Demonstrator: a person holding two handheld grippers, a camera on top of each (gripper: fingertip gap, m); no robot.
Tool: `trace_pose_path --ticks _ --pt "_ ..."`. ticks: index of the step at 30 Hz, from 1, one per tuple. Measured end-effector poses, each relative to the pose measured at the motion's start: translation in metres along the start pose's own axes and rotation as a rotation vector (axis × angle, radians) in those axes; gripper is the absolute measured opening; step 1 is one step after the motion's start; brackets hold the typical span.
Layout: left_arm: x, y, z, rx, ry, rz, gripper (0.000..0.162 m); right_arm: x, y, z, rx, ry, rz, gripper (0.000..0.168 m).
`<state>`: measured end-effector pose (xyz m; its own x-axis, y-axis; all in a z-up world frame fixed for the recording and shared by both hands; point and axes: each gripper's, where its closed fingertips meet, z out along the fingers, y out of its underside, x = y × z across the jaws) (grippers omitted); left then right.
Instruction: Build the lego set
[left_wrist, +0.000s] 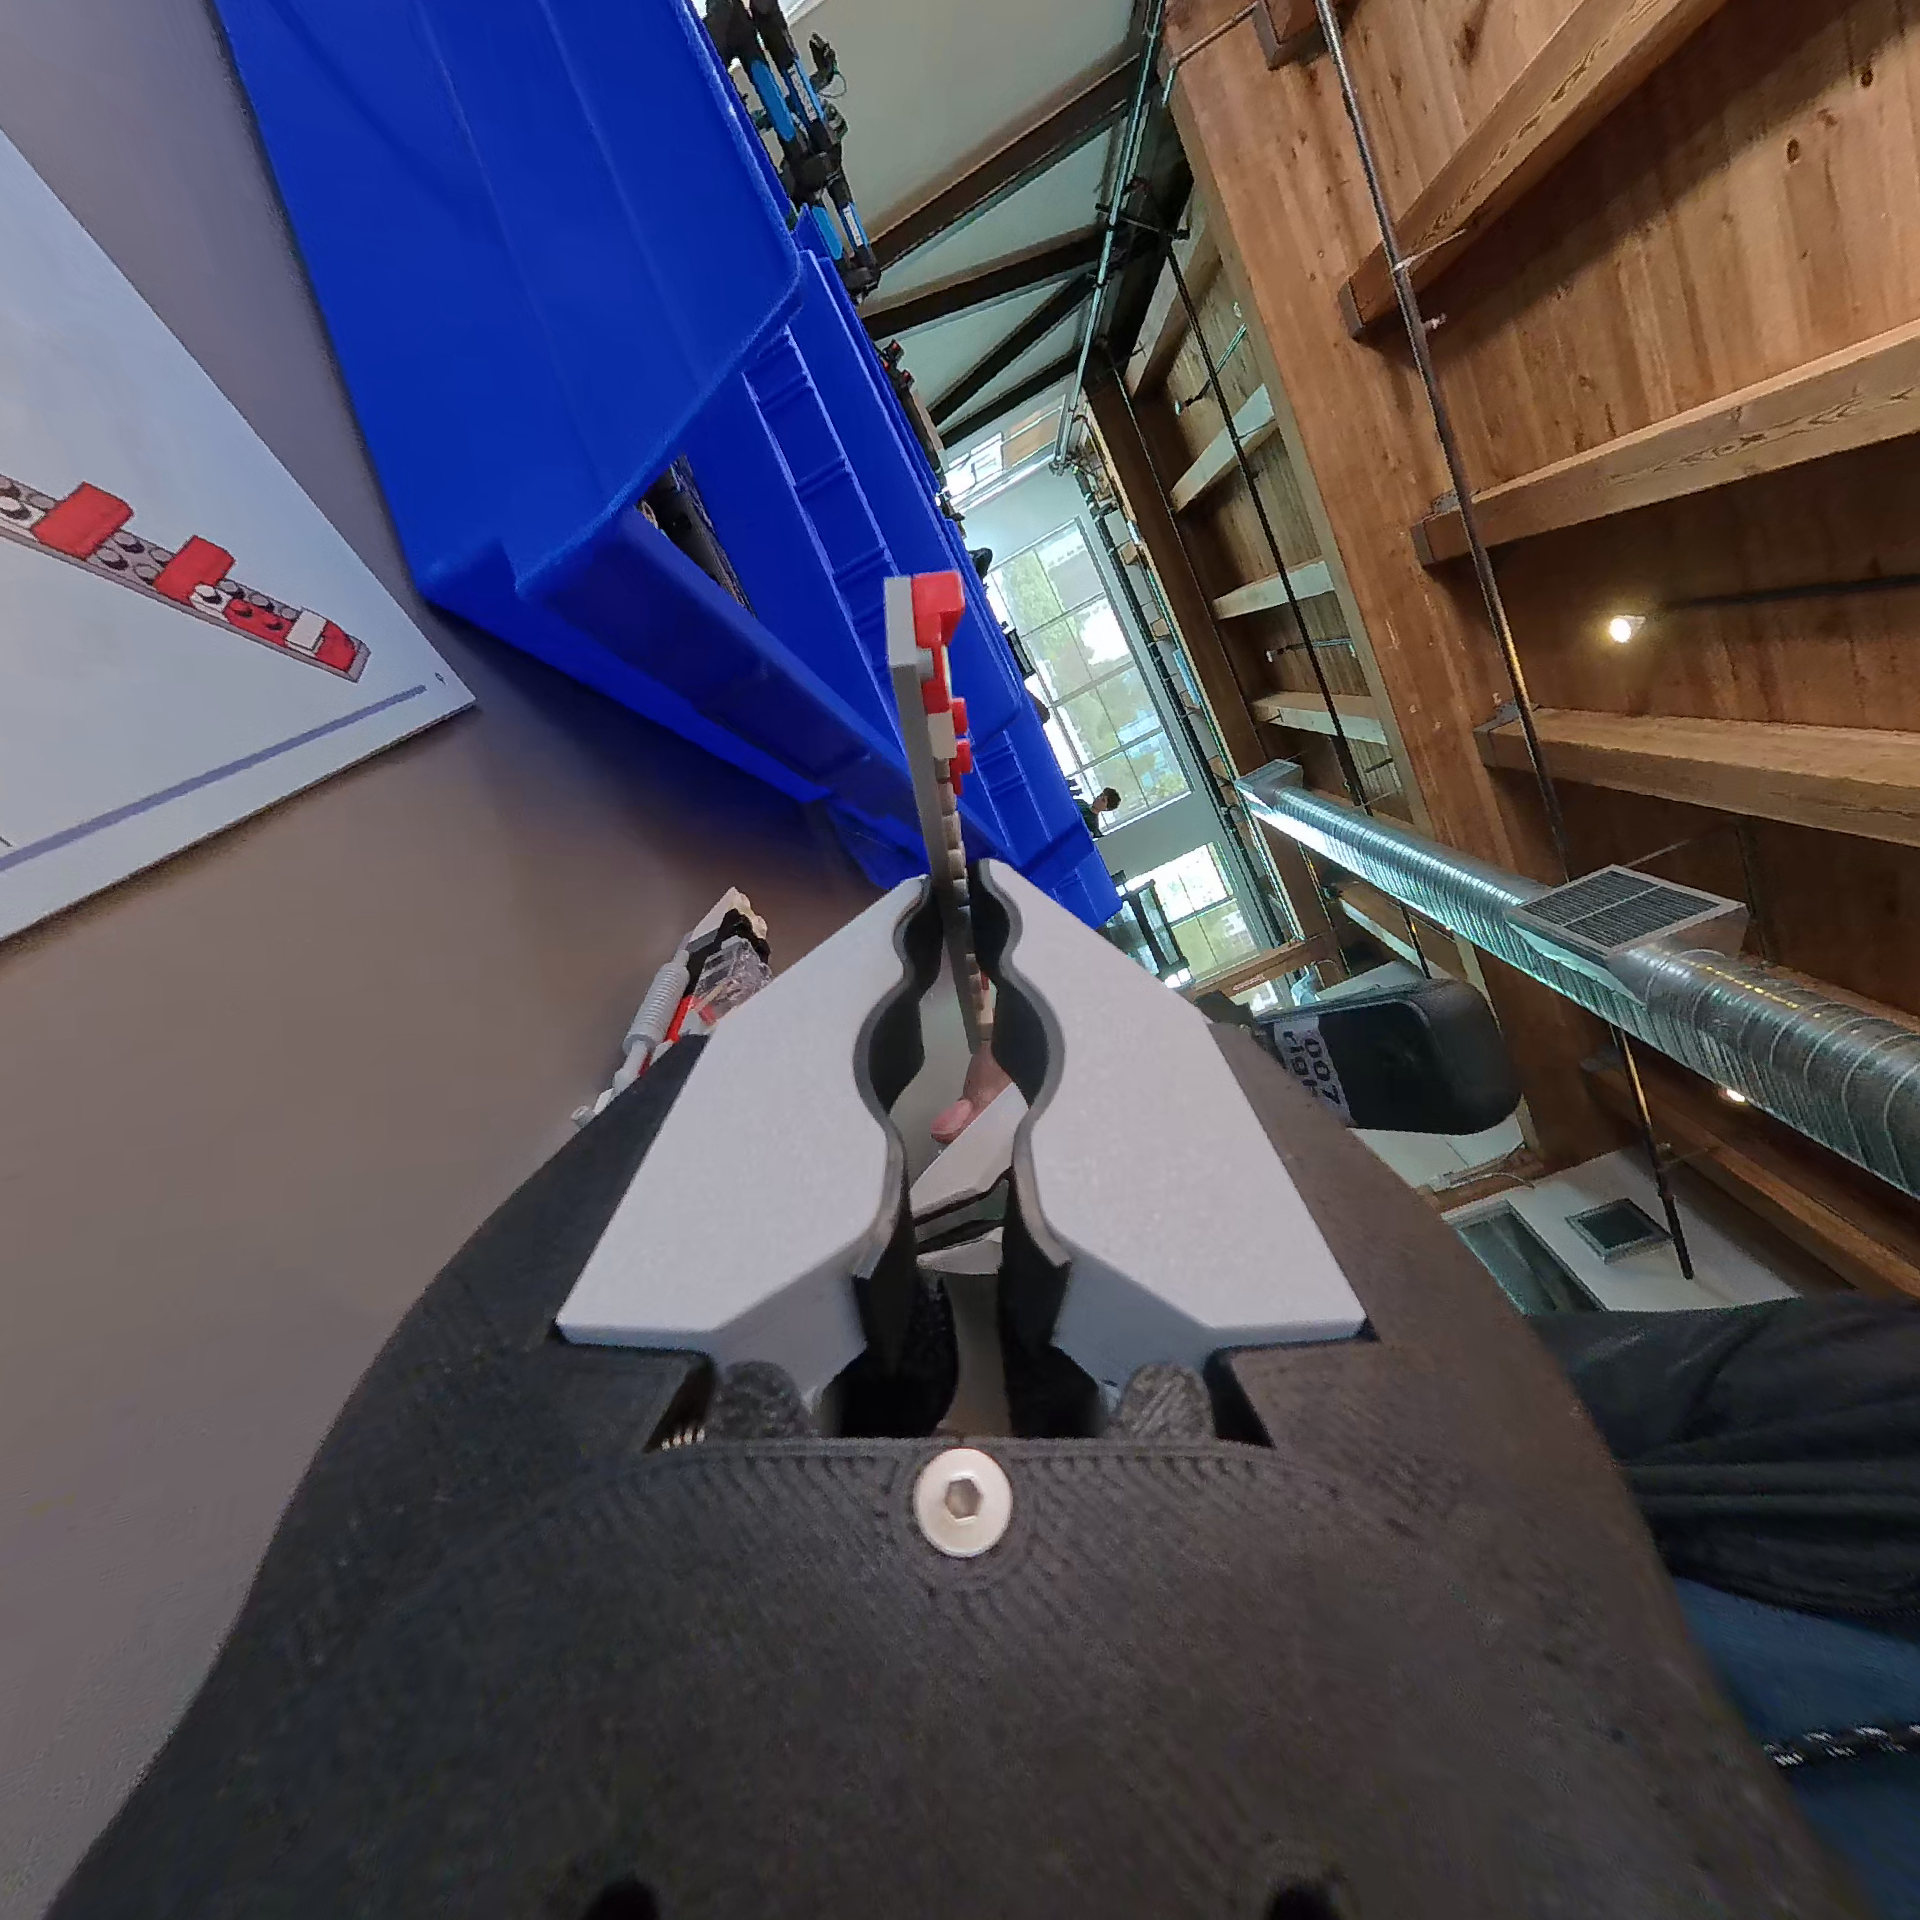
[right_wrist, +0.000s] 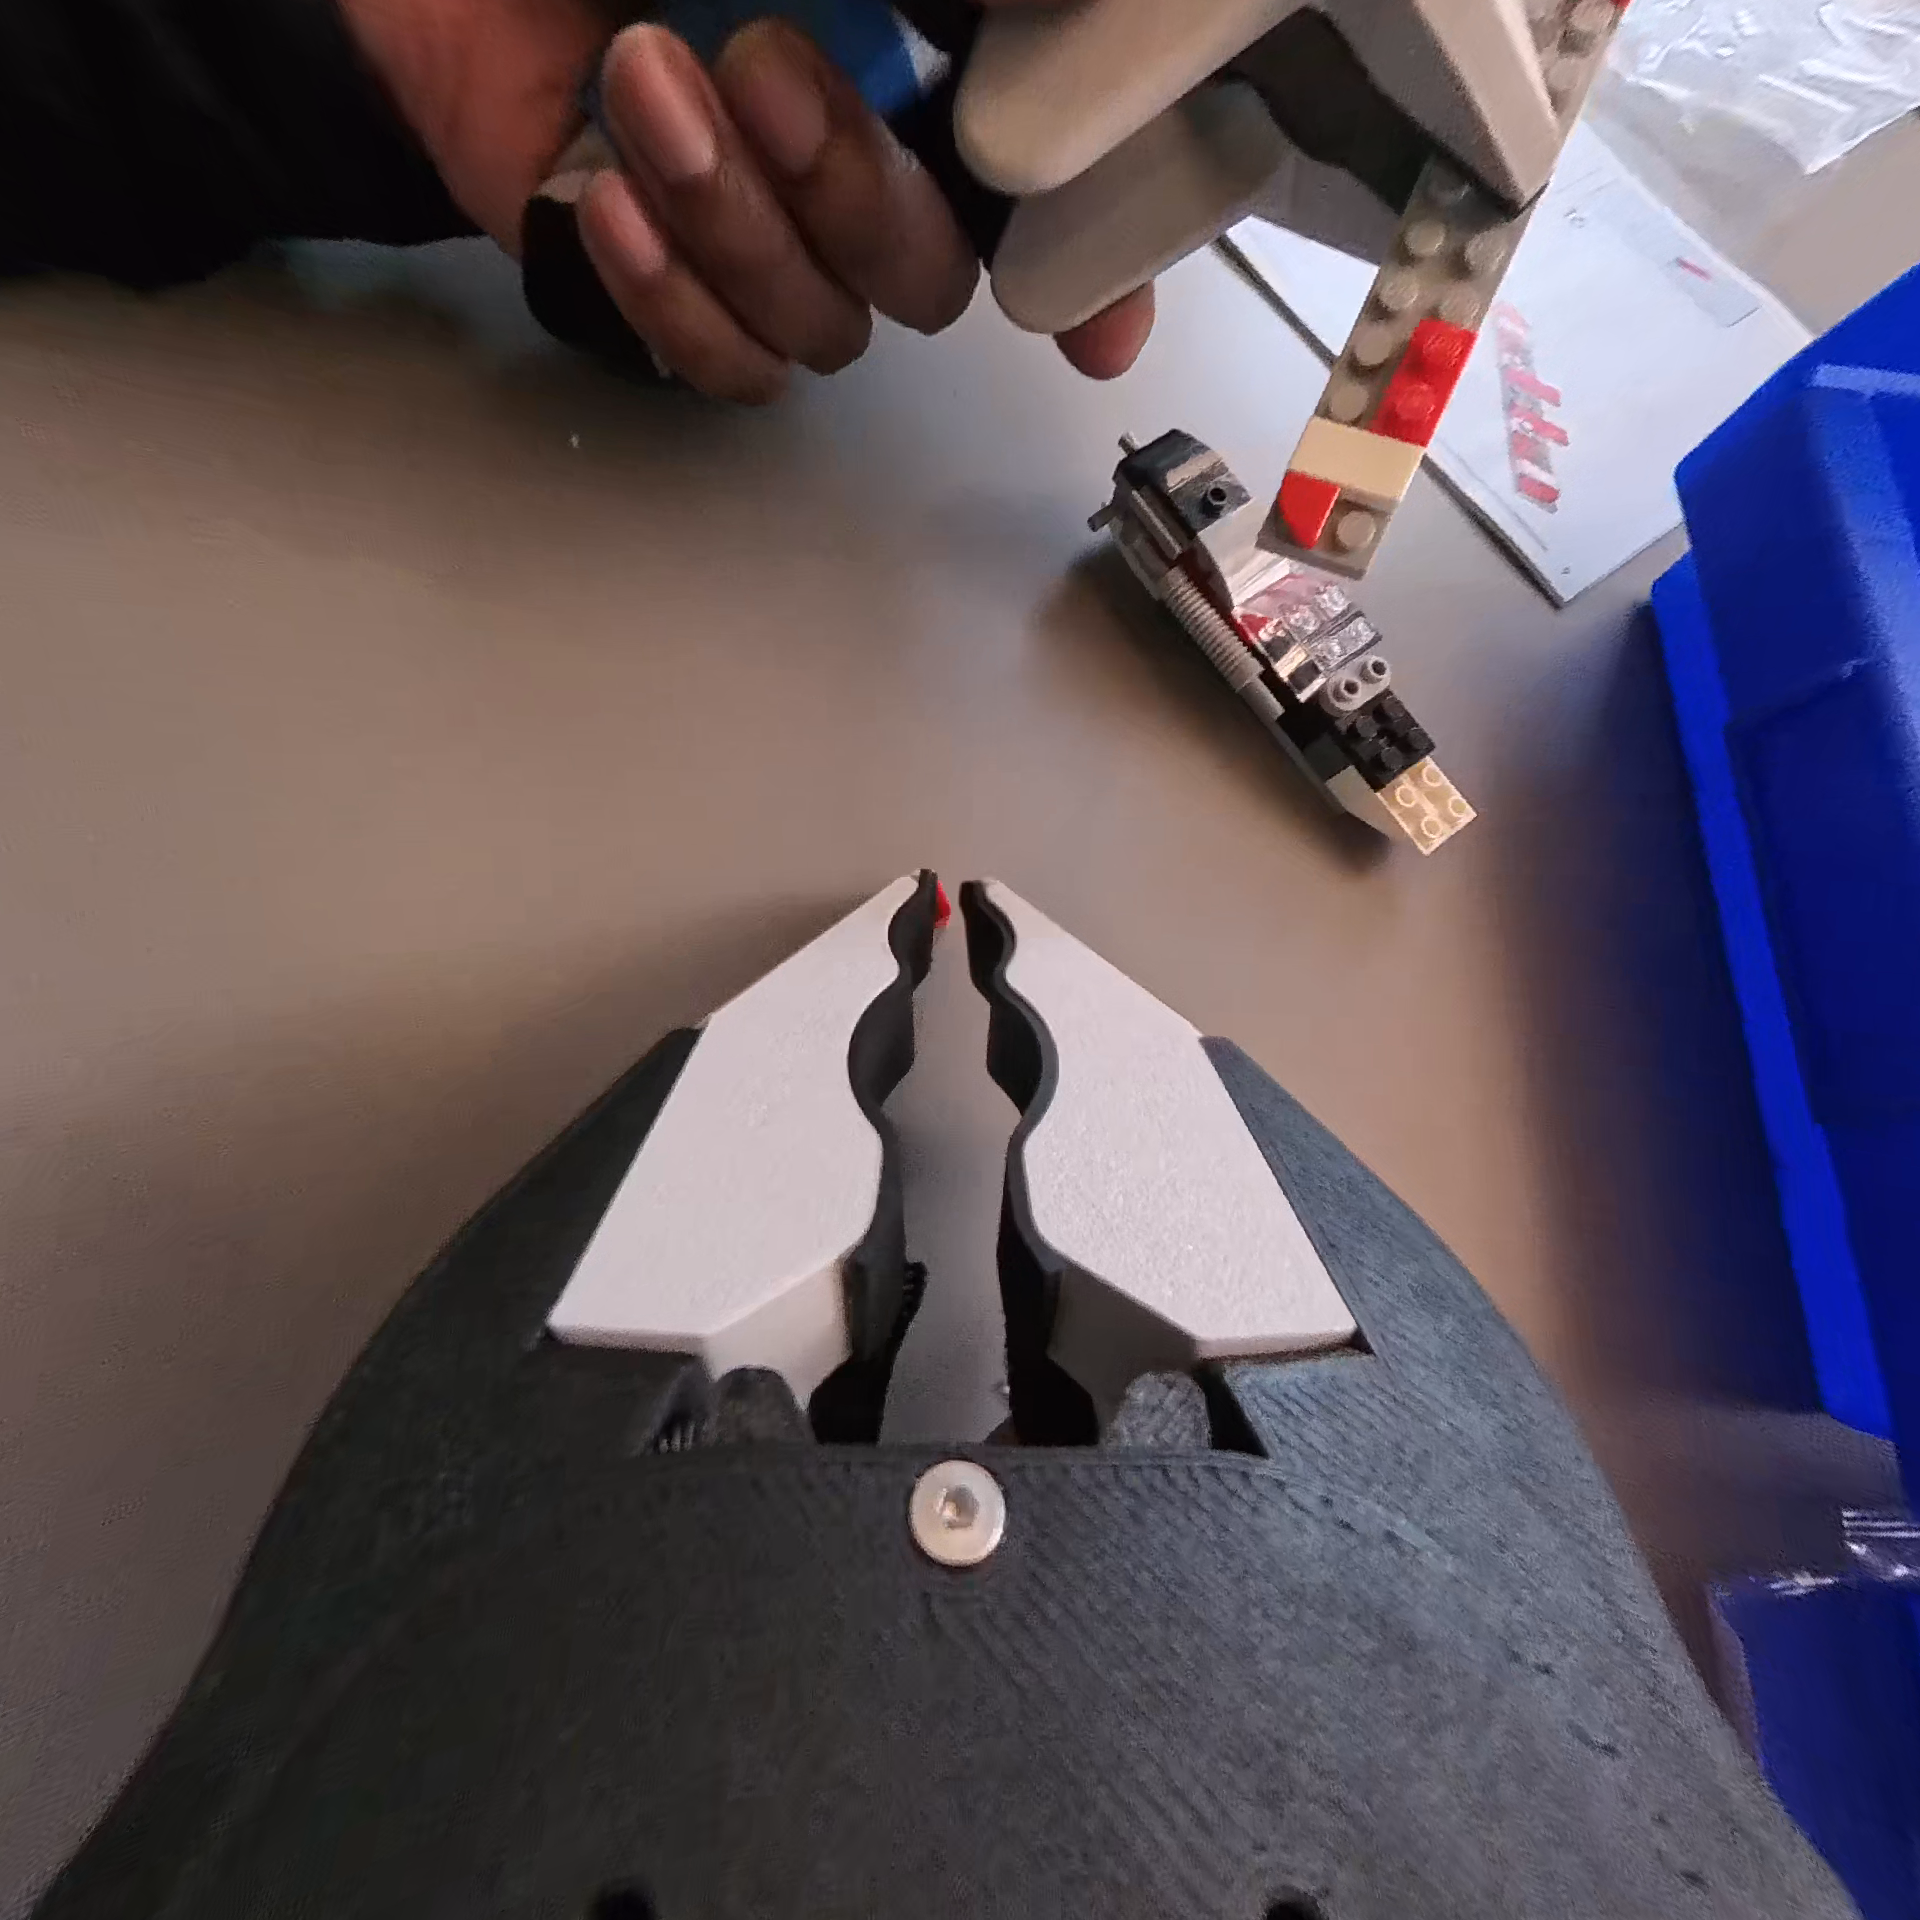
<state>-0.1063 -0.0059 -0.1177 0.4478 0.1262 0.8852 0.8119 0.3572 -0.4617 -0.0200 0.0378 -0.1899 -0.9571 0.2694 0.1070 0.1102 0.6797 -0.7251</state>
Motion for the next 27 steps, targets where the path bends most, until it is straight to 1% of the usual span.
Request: trace_pose_path --ticks 5,9,12,17,22,27 --pt "0.0 0.0 0.0 0.001 0.005 -0.007 0.004 -0.003 0.001 0.003 -0.015 -0.063 0.031 0.004" --pt "0.001 0.0 0.0 -0.001 0.009 -0.01 0.004 -0.001 0.0 0.005 -0.02 -0.117 0.113 0.003" --pt "0.001 0.001 0.0 -0.004 0.012 -0.01 0.004 0.005 0.001 0.007 -0.029 -0.145 0.209 0.003" --pt "0.002 0.001 0.0 -0.008 0.016 -0.01 0.004 0.021 0.003 0.009 -0.042 -0.137 0.332 0.004" --pt "0.003 0.002 0.001 -0.009 0.021 -0.012 0.004 0.028 0.003 0.009 -0.018 -0.178 0.519 0.003" --pt "0.003 0.002 0.001 -0.01 0.024 -0.012 0.004 0.034 0.002 0.007 0.005 -0.17 0.561 0.005"
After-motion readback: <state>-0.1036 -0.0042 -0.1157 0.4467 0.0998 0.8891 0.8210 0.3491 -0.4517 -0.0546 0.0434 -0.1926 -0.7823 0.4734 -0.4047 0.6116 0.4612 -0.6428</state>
